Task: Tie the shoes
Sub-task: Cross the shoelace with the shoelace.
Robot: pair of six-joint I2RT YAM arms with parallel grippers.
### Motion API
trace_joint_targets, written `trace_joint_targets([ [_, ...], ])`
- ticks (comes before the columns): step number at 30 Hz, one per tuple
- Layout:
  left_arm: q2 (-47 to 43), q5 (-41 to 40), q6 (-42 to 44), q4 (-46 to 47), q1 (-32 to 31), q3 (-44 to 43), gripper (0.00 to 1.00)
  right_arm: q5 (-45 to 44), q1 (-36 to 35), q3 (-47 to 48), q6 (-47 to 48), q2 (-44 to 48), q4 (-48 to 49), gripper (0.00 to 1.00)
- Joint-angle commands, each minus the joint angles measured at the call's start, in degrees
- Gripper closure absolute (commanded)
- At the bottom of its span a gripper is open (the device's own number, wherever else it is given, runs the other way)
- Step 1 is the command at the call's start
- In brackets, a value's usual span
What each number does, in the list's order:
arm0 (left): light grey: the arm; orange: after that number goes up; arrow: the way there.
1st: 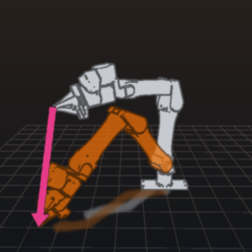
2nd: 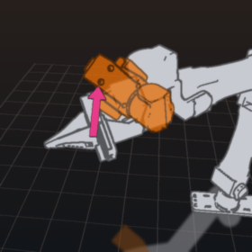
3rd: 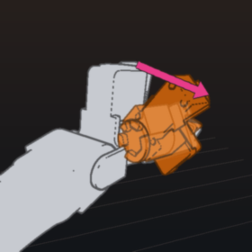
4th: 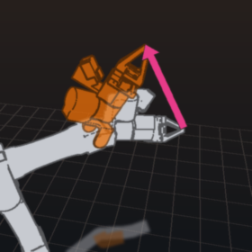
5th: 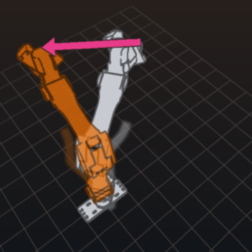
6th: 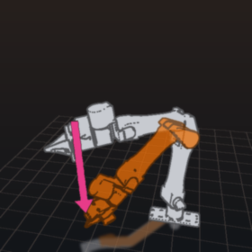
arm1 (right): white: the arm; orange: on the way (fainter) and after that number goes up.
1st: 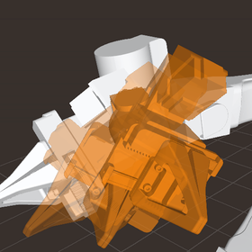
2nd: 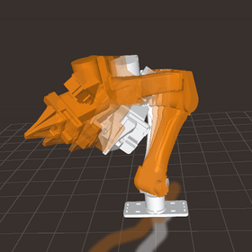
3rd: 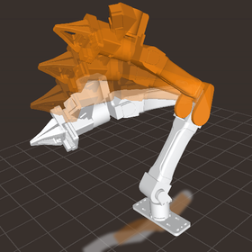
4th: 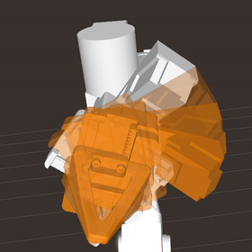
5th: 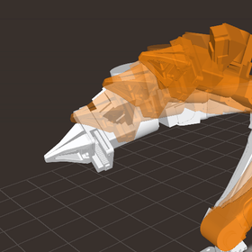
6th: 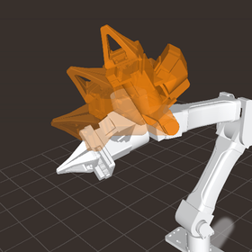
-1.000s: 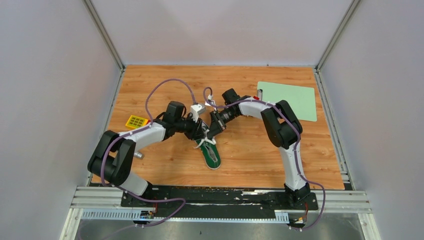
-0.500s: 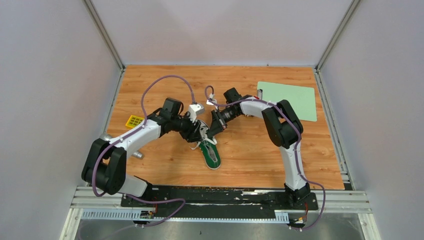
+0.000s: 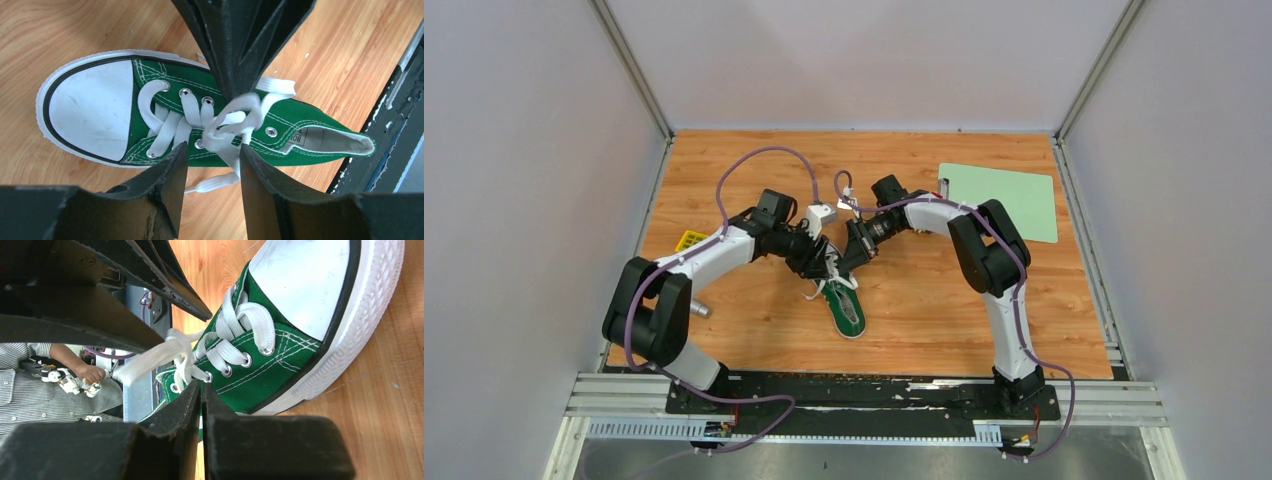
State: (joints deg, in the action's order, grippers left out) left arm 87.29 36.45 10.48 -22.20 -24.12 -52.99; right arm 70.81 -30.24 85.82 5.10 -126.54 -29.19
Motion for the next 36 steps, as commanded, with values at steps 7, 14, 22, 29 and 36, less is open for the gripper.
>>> trace_joint_targets([
  [7, 3.0, 6.0, 0.9, -2.6, 1.4, -3.2, 0.79, 1.7, -0.2, 3.7, -0.4, -0.3, 2.3, 0.9],
  [14, 3.9, 8.3, 0.3, -3.0, 1.4, -3.7, 0.79, 1.4, -0.6, 3.5, -0.4, -0.5, 2.5, 0.89],
  [22, 11.1, 15.3, -5.4, -11.4, 9.6, -9.0, 0.47, 0.5, -0.3, 1.5, -0.7, 2.2, 2.4, 0.87],
  [29, 16.2, 19.5, -8.9, -11.5, 10.7, -11.6, 0.43, -1.6, 0.0, 1.5, -1.2, 3.6, 2.4, 0.76],
  [36, 17.4, 24.9, -12.9, -8.4, 10.7, -10.8, 0.4, -1.5, 0.2, 7.9, -6.9, -0.6, 2.5, 0.62],
])
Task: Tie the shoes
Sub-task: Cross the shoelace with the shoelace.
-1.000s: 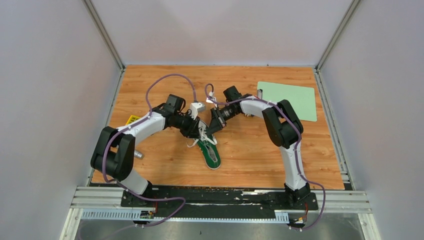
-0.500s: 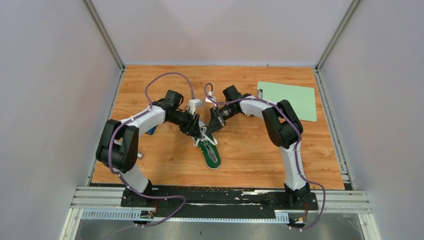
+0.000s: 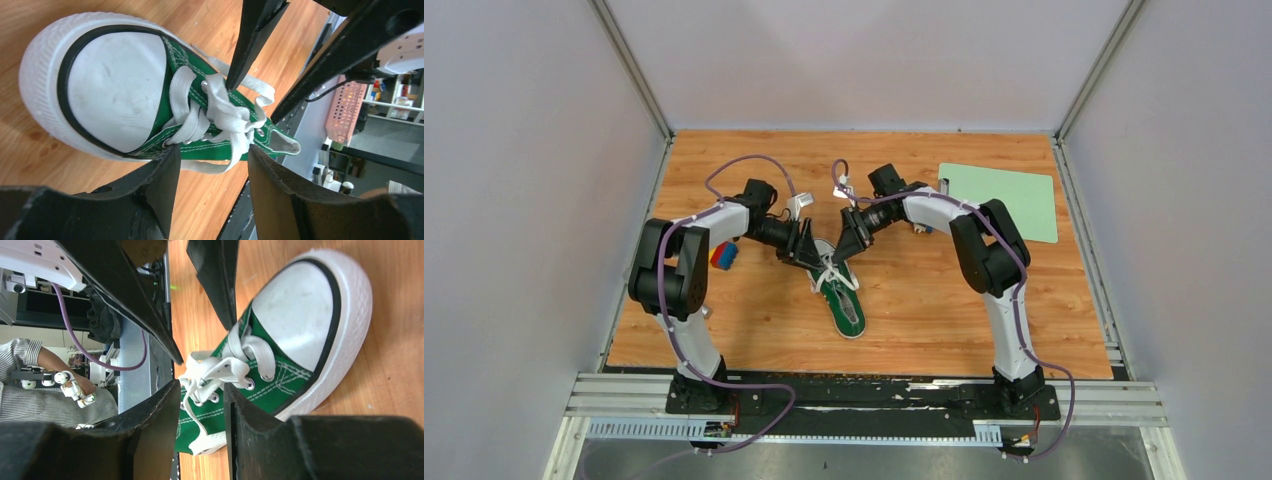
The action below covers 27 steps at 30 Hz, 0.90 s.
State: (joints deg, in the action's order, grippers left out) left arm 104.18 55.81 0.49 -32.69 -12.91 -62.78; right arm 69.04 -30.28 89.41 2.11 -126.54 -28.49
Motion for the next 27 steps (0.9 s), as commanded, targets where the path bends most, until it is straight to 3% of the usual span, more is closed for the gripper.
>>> trace_joint_targets([
  [1, 0.4, 5.6, -2.8, 2.0, -0.5, -1.0, 0.4, 0.2, 0.2, 4.4, -4.7, -0.9, 2.1, 0.62],
  [15, 1.9, 3.3, -2.7, 1.1, -0.6, -1.9, 0.4, -6.6, 0.1, 3.3, -11.4, -1.3, 5.8, 0.6],
  [20, 2.0, 3.9, -3.0, 0.8, -0.6, -2.3, 0.42, -8.7, 0.1, 2.0, -11.8, 3.4, 5.7, 0.6],
  [24, -0.2, 0.5, -0.8, -2.1, -0.6, -2.9, 0.42, -11.8, 0.6, -2.1, -10.1, 9.0, 5.6, 0.59],
  [27, -3.4, -7.2, -0.6, -4.1, -0.6, -3.4, 0.44, -13.8, 0.8, -3.8, -9.7, 10.8, 3.7, 0.58],
])
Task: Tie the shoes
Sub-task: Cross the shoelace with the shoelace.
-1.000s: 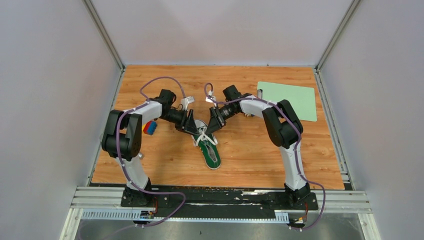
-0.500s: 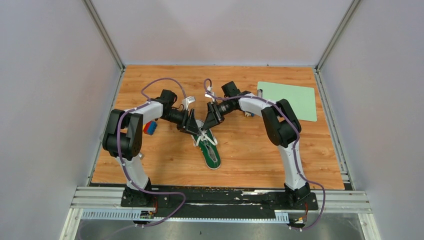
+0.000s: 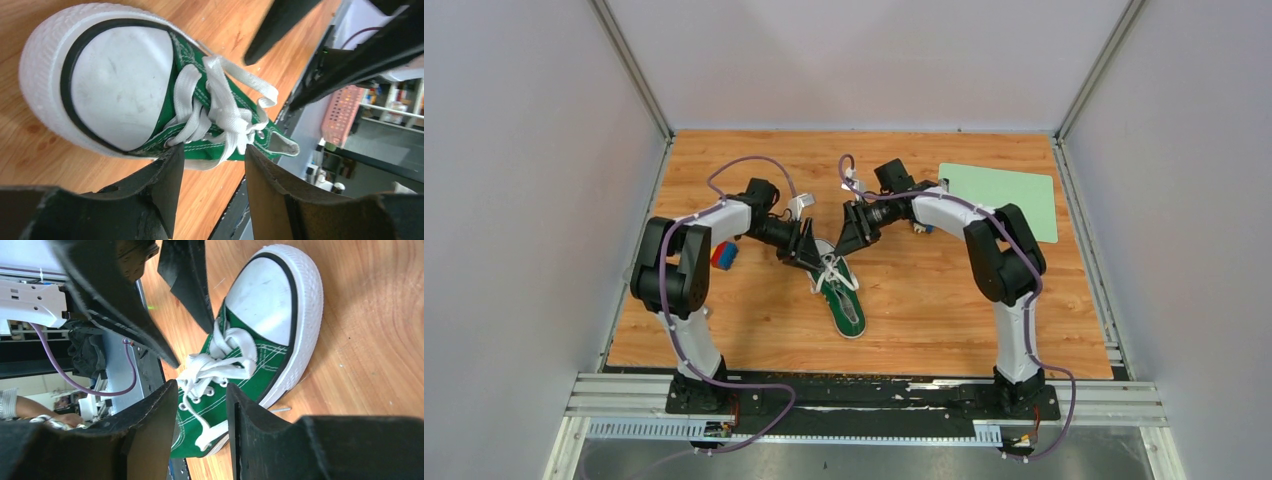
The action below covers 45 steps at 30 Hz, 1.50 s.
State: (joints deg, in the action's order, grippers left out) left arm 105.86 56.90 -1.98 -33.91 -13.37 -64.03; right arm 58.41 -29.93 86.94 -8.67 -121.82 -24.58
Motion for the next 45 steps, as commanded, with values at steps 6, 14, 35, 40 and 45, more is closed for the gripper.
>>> trace_joint_targets([
  [6, -22.1, -28.5, -2.0, -7.6, -0.2, -3.7, 0.43, -8.7, 0.8, 3.8, 6.4, 10.3, -10.4, 0.57],
  [14, -23.6, -30.1, -15.3, 9.3, 2.2, 2.0, 0.02, -24.9, 1.2, 2.6, 0.5, 9.6, -8.2, 0.36],
  [35, -20.1, -13.9, -4.9, 11.1, -6.3, 7.8, 0.4, -4.1, 0.2, 7.3, -7.8, -3.8, -4.1, 0.52],
  [40, -16.7, -12.5, -4.7, 9.9, -6.3, 5.1, 0.44, -2.9, 0.1, 7.6, -7.9, -4.7, -3.7, 0.52],
  [45, -14.9, -14.2, -4.5, 9.3, -6.3, 3.3, 0.45, -1.9, 0.1, 7.4, -8.0, -5.6, -3.7, 0.53],
])
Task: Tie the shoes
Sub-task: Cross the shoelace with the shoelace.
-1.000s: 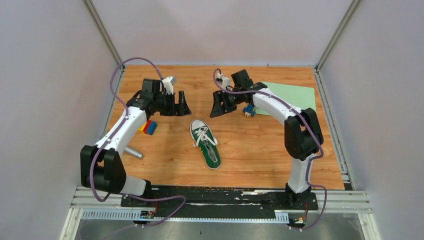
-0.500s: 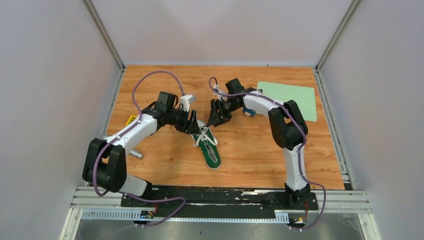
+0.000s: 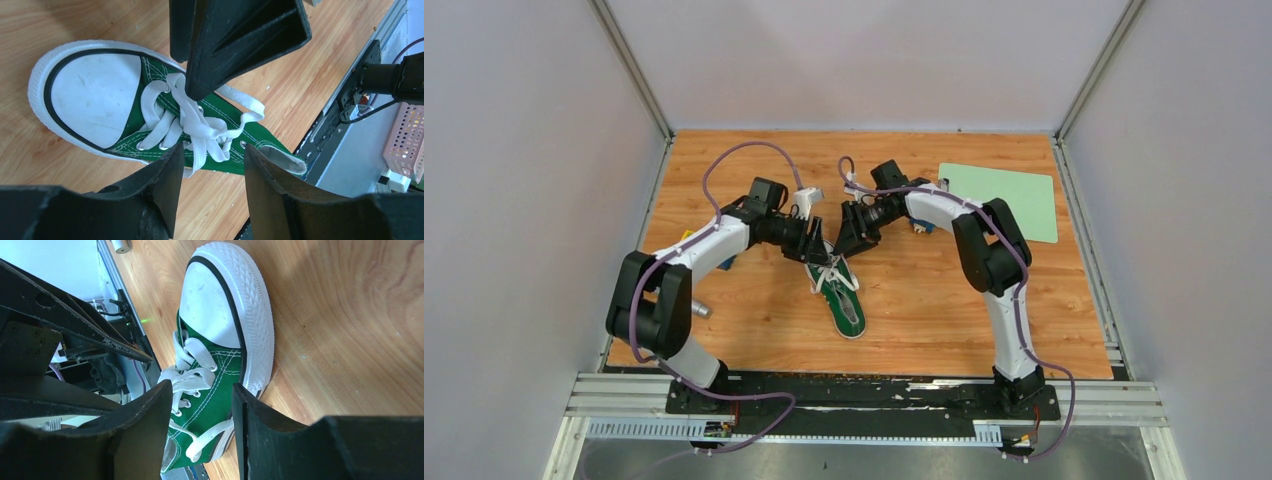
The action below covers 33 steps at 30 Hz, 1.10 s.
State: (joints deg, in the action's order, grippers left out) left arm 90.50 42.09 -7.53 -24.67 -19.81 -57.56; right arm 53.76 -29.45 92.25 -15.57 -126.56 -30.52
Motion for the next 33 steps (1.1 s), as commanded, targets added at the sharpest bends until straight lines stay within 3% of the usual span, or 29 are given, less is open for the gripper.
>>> trace_joint_targets([
  [1, 0.6, 0.5, 1.2, -0.1, 0.2, -3.3, 0.46, 2.9, -0.4, 2.1, -1.0, -0.9, 2.2, 0.53],
  [10, 4.2, 0.4, 3.4, -2.5, 0.2, -5.2, 0.5, 5.6, -0.7, 2.3, -0.4, -2.1, 2.6, 0.54],
  [22, 6.3, 1.6, 4.3, -3.4, 0.2, -6.5, 0.54, 8.4, -0.5, 3.0, 0.6, -0.8, 3.3, 0.98],
  [33, 9.0, 8.8, 4.5, -2.9, 0.2, -7.8, 0.5, 8.5, -0.1, 2.4, 2.3, 3.3, 3.2, 1.0],
])
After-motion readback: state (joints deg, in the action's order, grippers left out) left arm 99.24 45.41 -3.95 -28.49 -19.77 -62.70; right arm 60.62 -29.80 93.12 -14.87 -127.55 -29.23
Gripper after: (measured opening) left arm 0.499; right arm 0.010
